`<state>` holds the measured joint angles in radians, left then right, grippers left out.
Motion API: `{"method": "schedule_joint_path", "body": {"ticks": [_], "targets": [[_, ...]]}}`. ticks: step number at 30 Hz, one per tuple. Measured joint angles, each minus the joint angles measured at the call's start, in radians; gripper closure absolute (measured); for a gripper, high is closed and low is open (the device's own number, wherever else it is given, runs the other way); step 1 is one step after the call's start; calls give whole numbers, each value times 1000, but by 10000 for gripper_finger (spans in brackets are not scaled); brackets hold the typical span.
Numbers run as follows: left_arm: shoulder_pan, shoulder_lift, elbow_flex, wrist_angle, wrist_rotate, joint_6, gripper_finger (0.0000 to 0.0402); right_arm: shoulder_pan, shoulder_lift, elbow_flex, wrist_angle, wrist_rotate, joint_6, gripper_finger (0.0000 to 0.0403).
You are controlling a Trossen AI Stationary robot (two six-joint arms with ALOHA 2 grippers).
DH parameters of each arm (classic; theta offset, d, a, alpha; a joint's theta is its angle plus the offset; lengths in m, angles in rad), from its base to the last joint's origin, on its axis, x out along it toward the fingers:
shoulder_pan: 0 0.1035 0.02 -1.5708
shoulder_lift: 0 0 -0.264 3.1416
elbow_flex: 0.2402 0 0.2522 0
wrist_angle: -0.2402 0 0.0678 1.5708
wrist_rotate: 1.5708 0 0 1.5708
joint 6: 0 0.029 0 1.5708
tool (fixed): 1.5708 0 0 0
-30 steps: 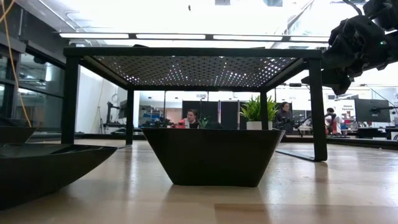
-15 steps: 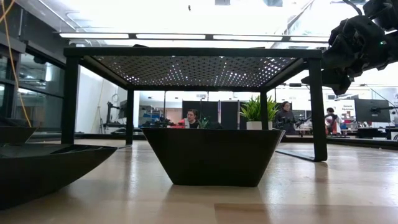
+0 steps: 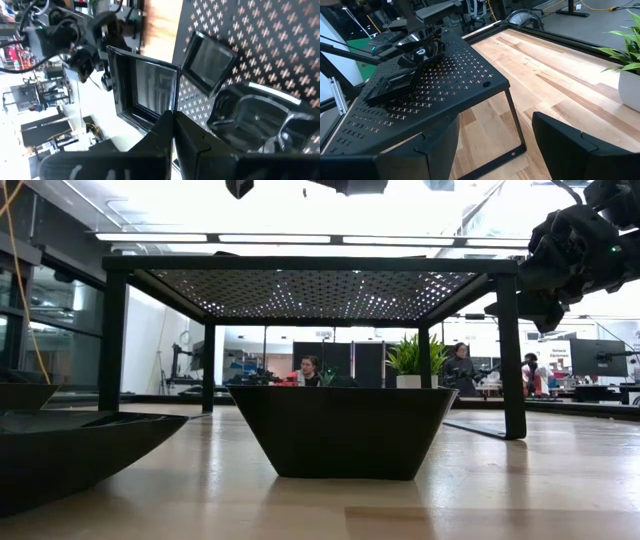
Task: Pick & Place Mini shaped plates
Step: Stack the square plate on top of the square plates on the shelf
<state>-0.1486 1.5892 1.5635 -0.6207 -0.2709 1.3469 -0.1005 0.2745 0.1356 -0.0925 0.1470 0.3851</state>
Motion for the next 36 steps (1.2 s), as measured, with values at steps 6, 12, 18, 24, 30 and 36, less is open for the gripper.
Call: {"method": "schedule_joint_path", "body": {"ticks": [6, 12, 18, 24, 30, 36], "targets": [[52, 0, 0, 6, 85, 111, 396, 0, 0, 0, 0, 0, 0, 157], [88, 13, 0, 18, 109, 209, 396, 0, 0, 0, 0, 0, 0, 157], [82, 59, 1, 53, 154, 284, 396, 0, 0, 0, 0, 0, 0, 157], [71, 101, 0, 65, 153, 309, 396, 0, 2, 0, 1, 1, 0, 157], [49, 144, 0, 68, 110, 330, 396, 0, 9, 0, 0, 0, 0, 157], [36, 167, -1, 47, 47, 409, 396, 0, 13, 0, 0, 2, 0, 157]]}}
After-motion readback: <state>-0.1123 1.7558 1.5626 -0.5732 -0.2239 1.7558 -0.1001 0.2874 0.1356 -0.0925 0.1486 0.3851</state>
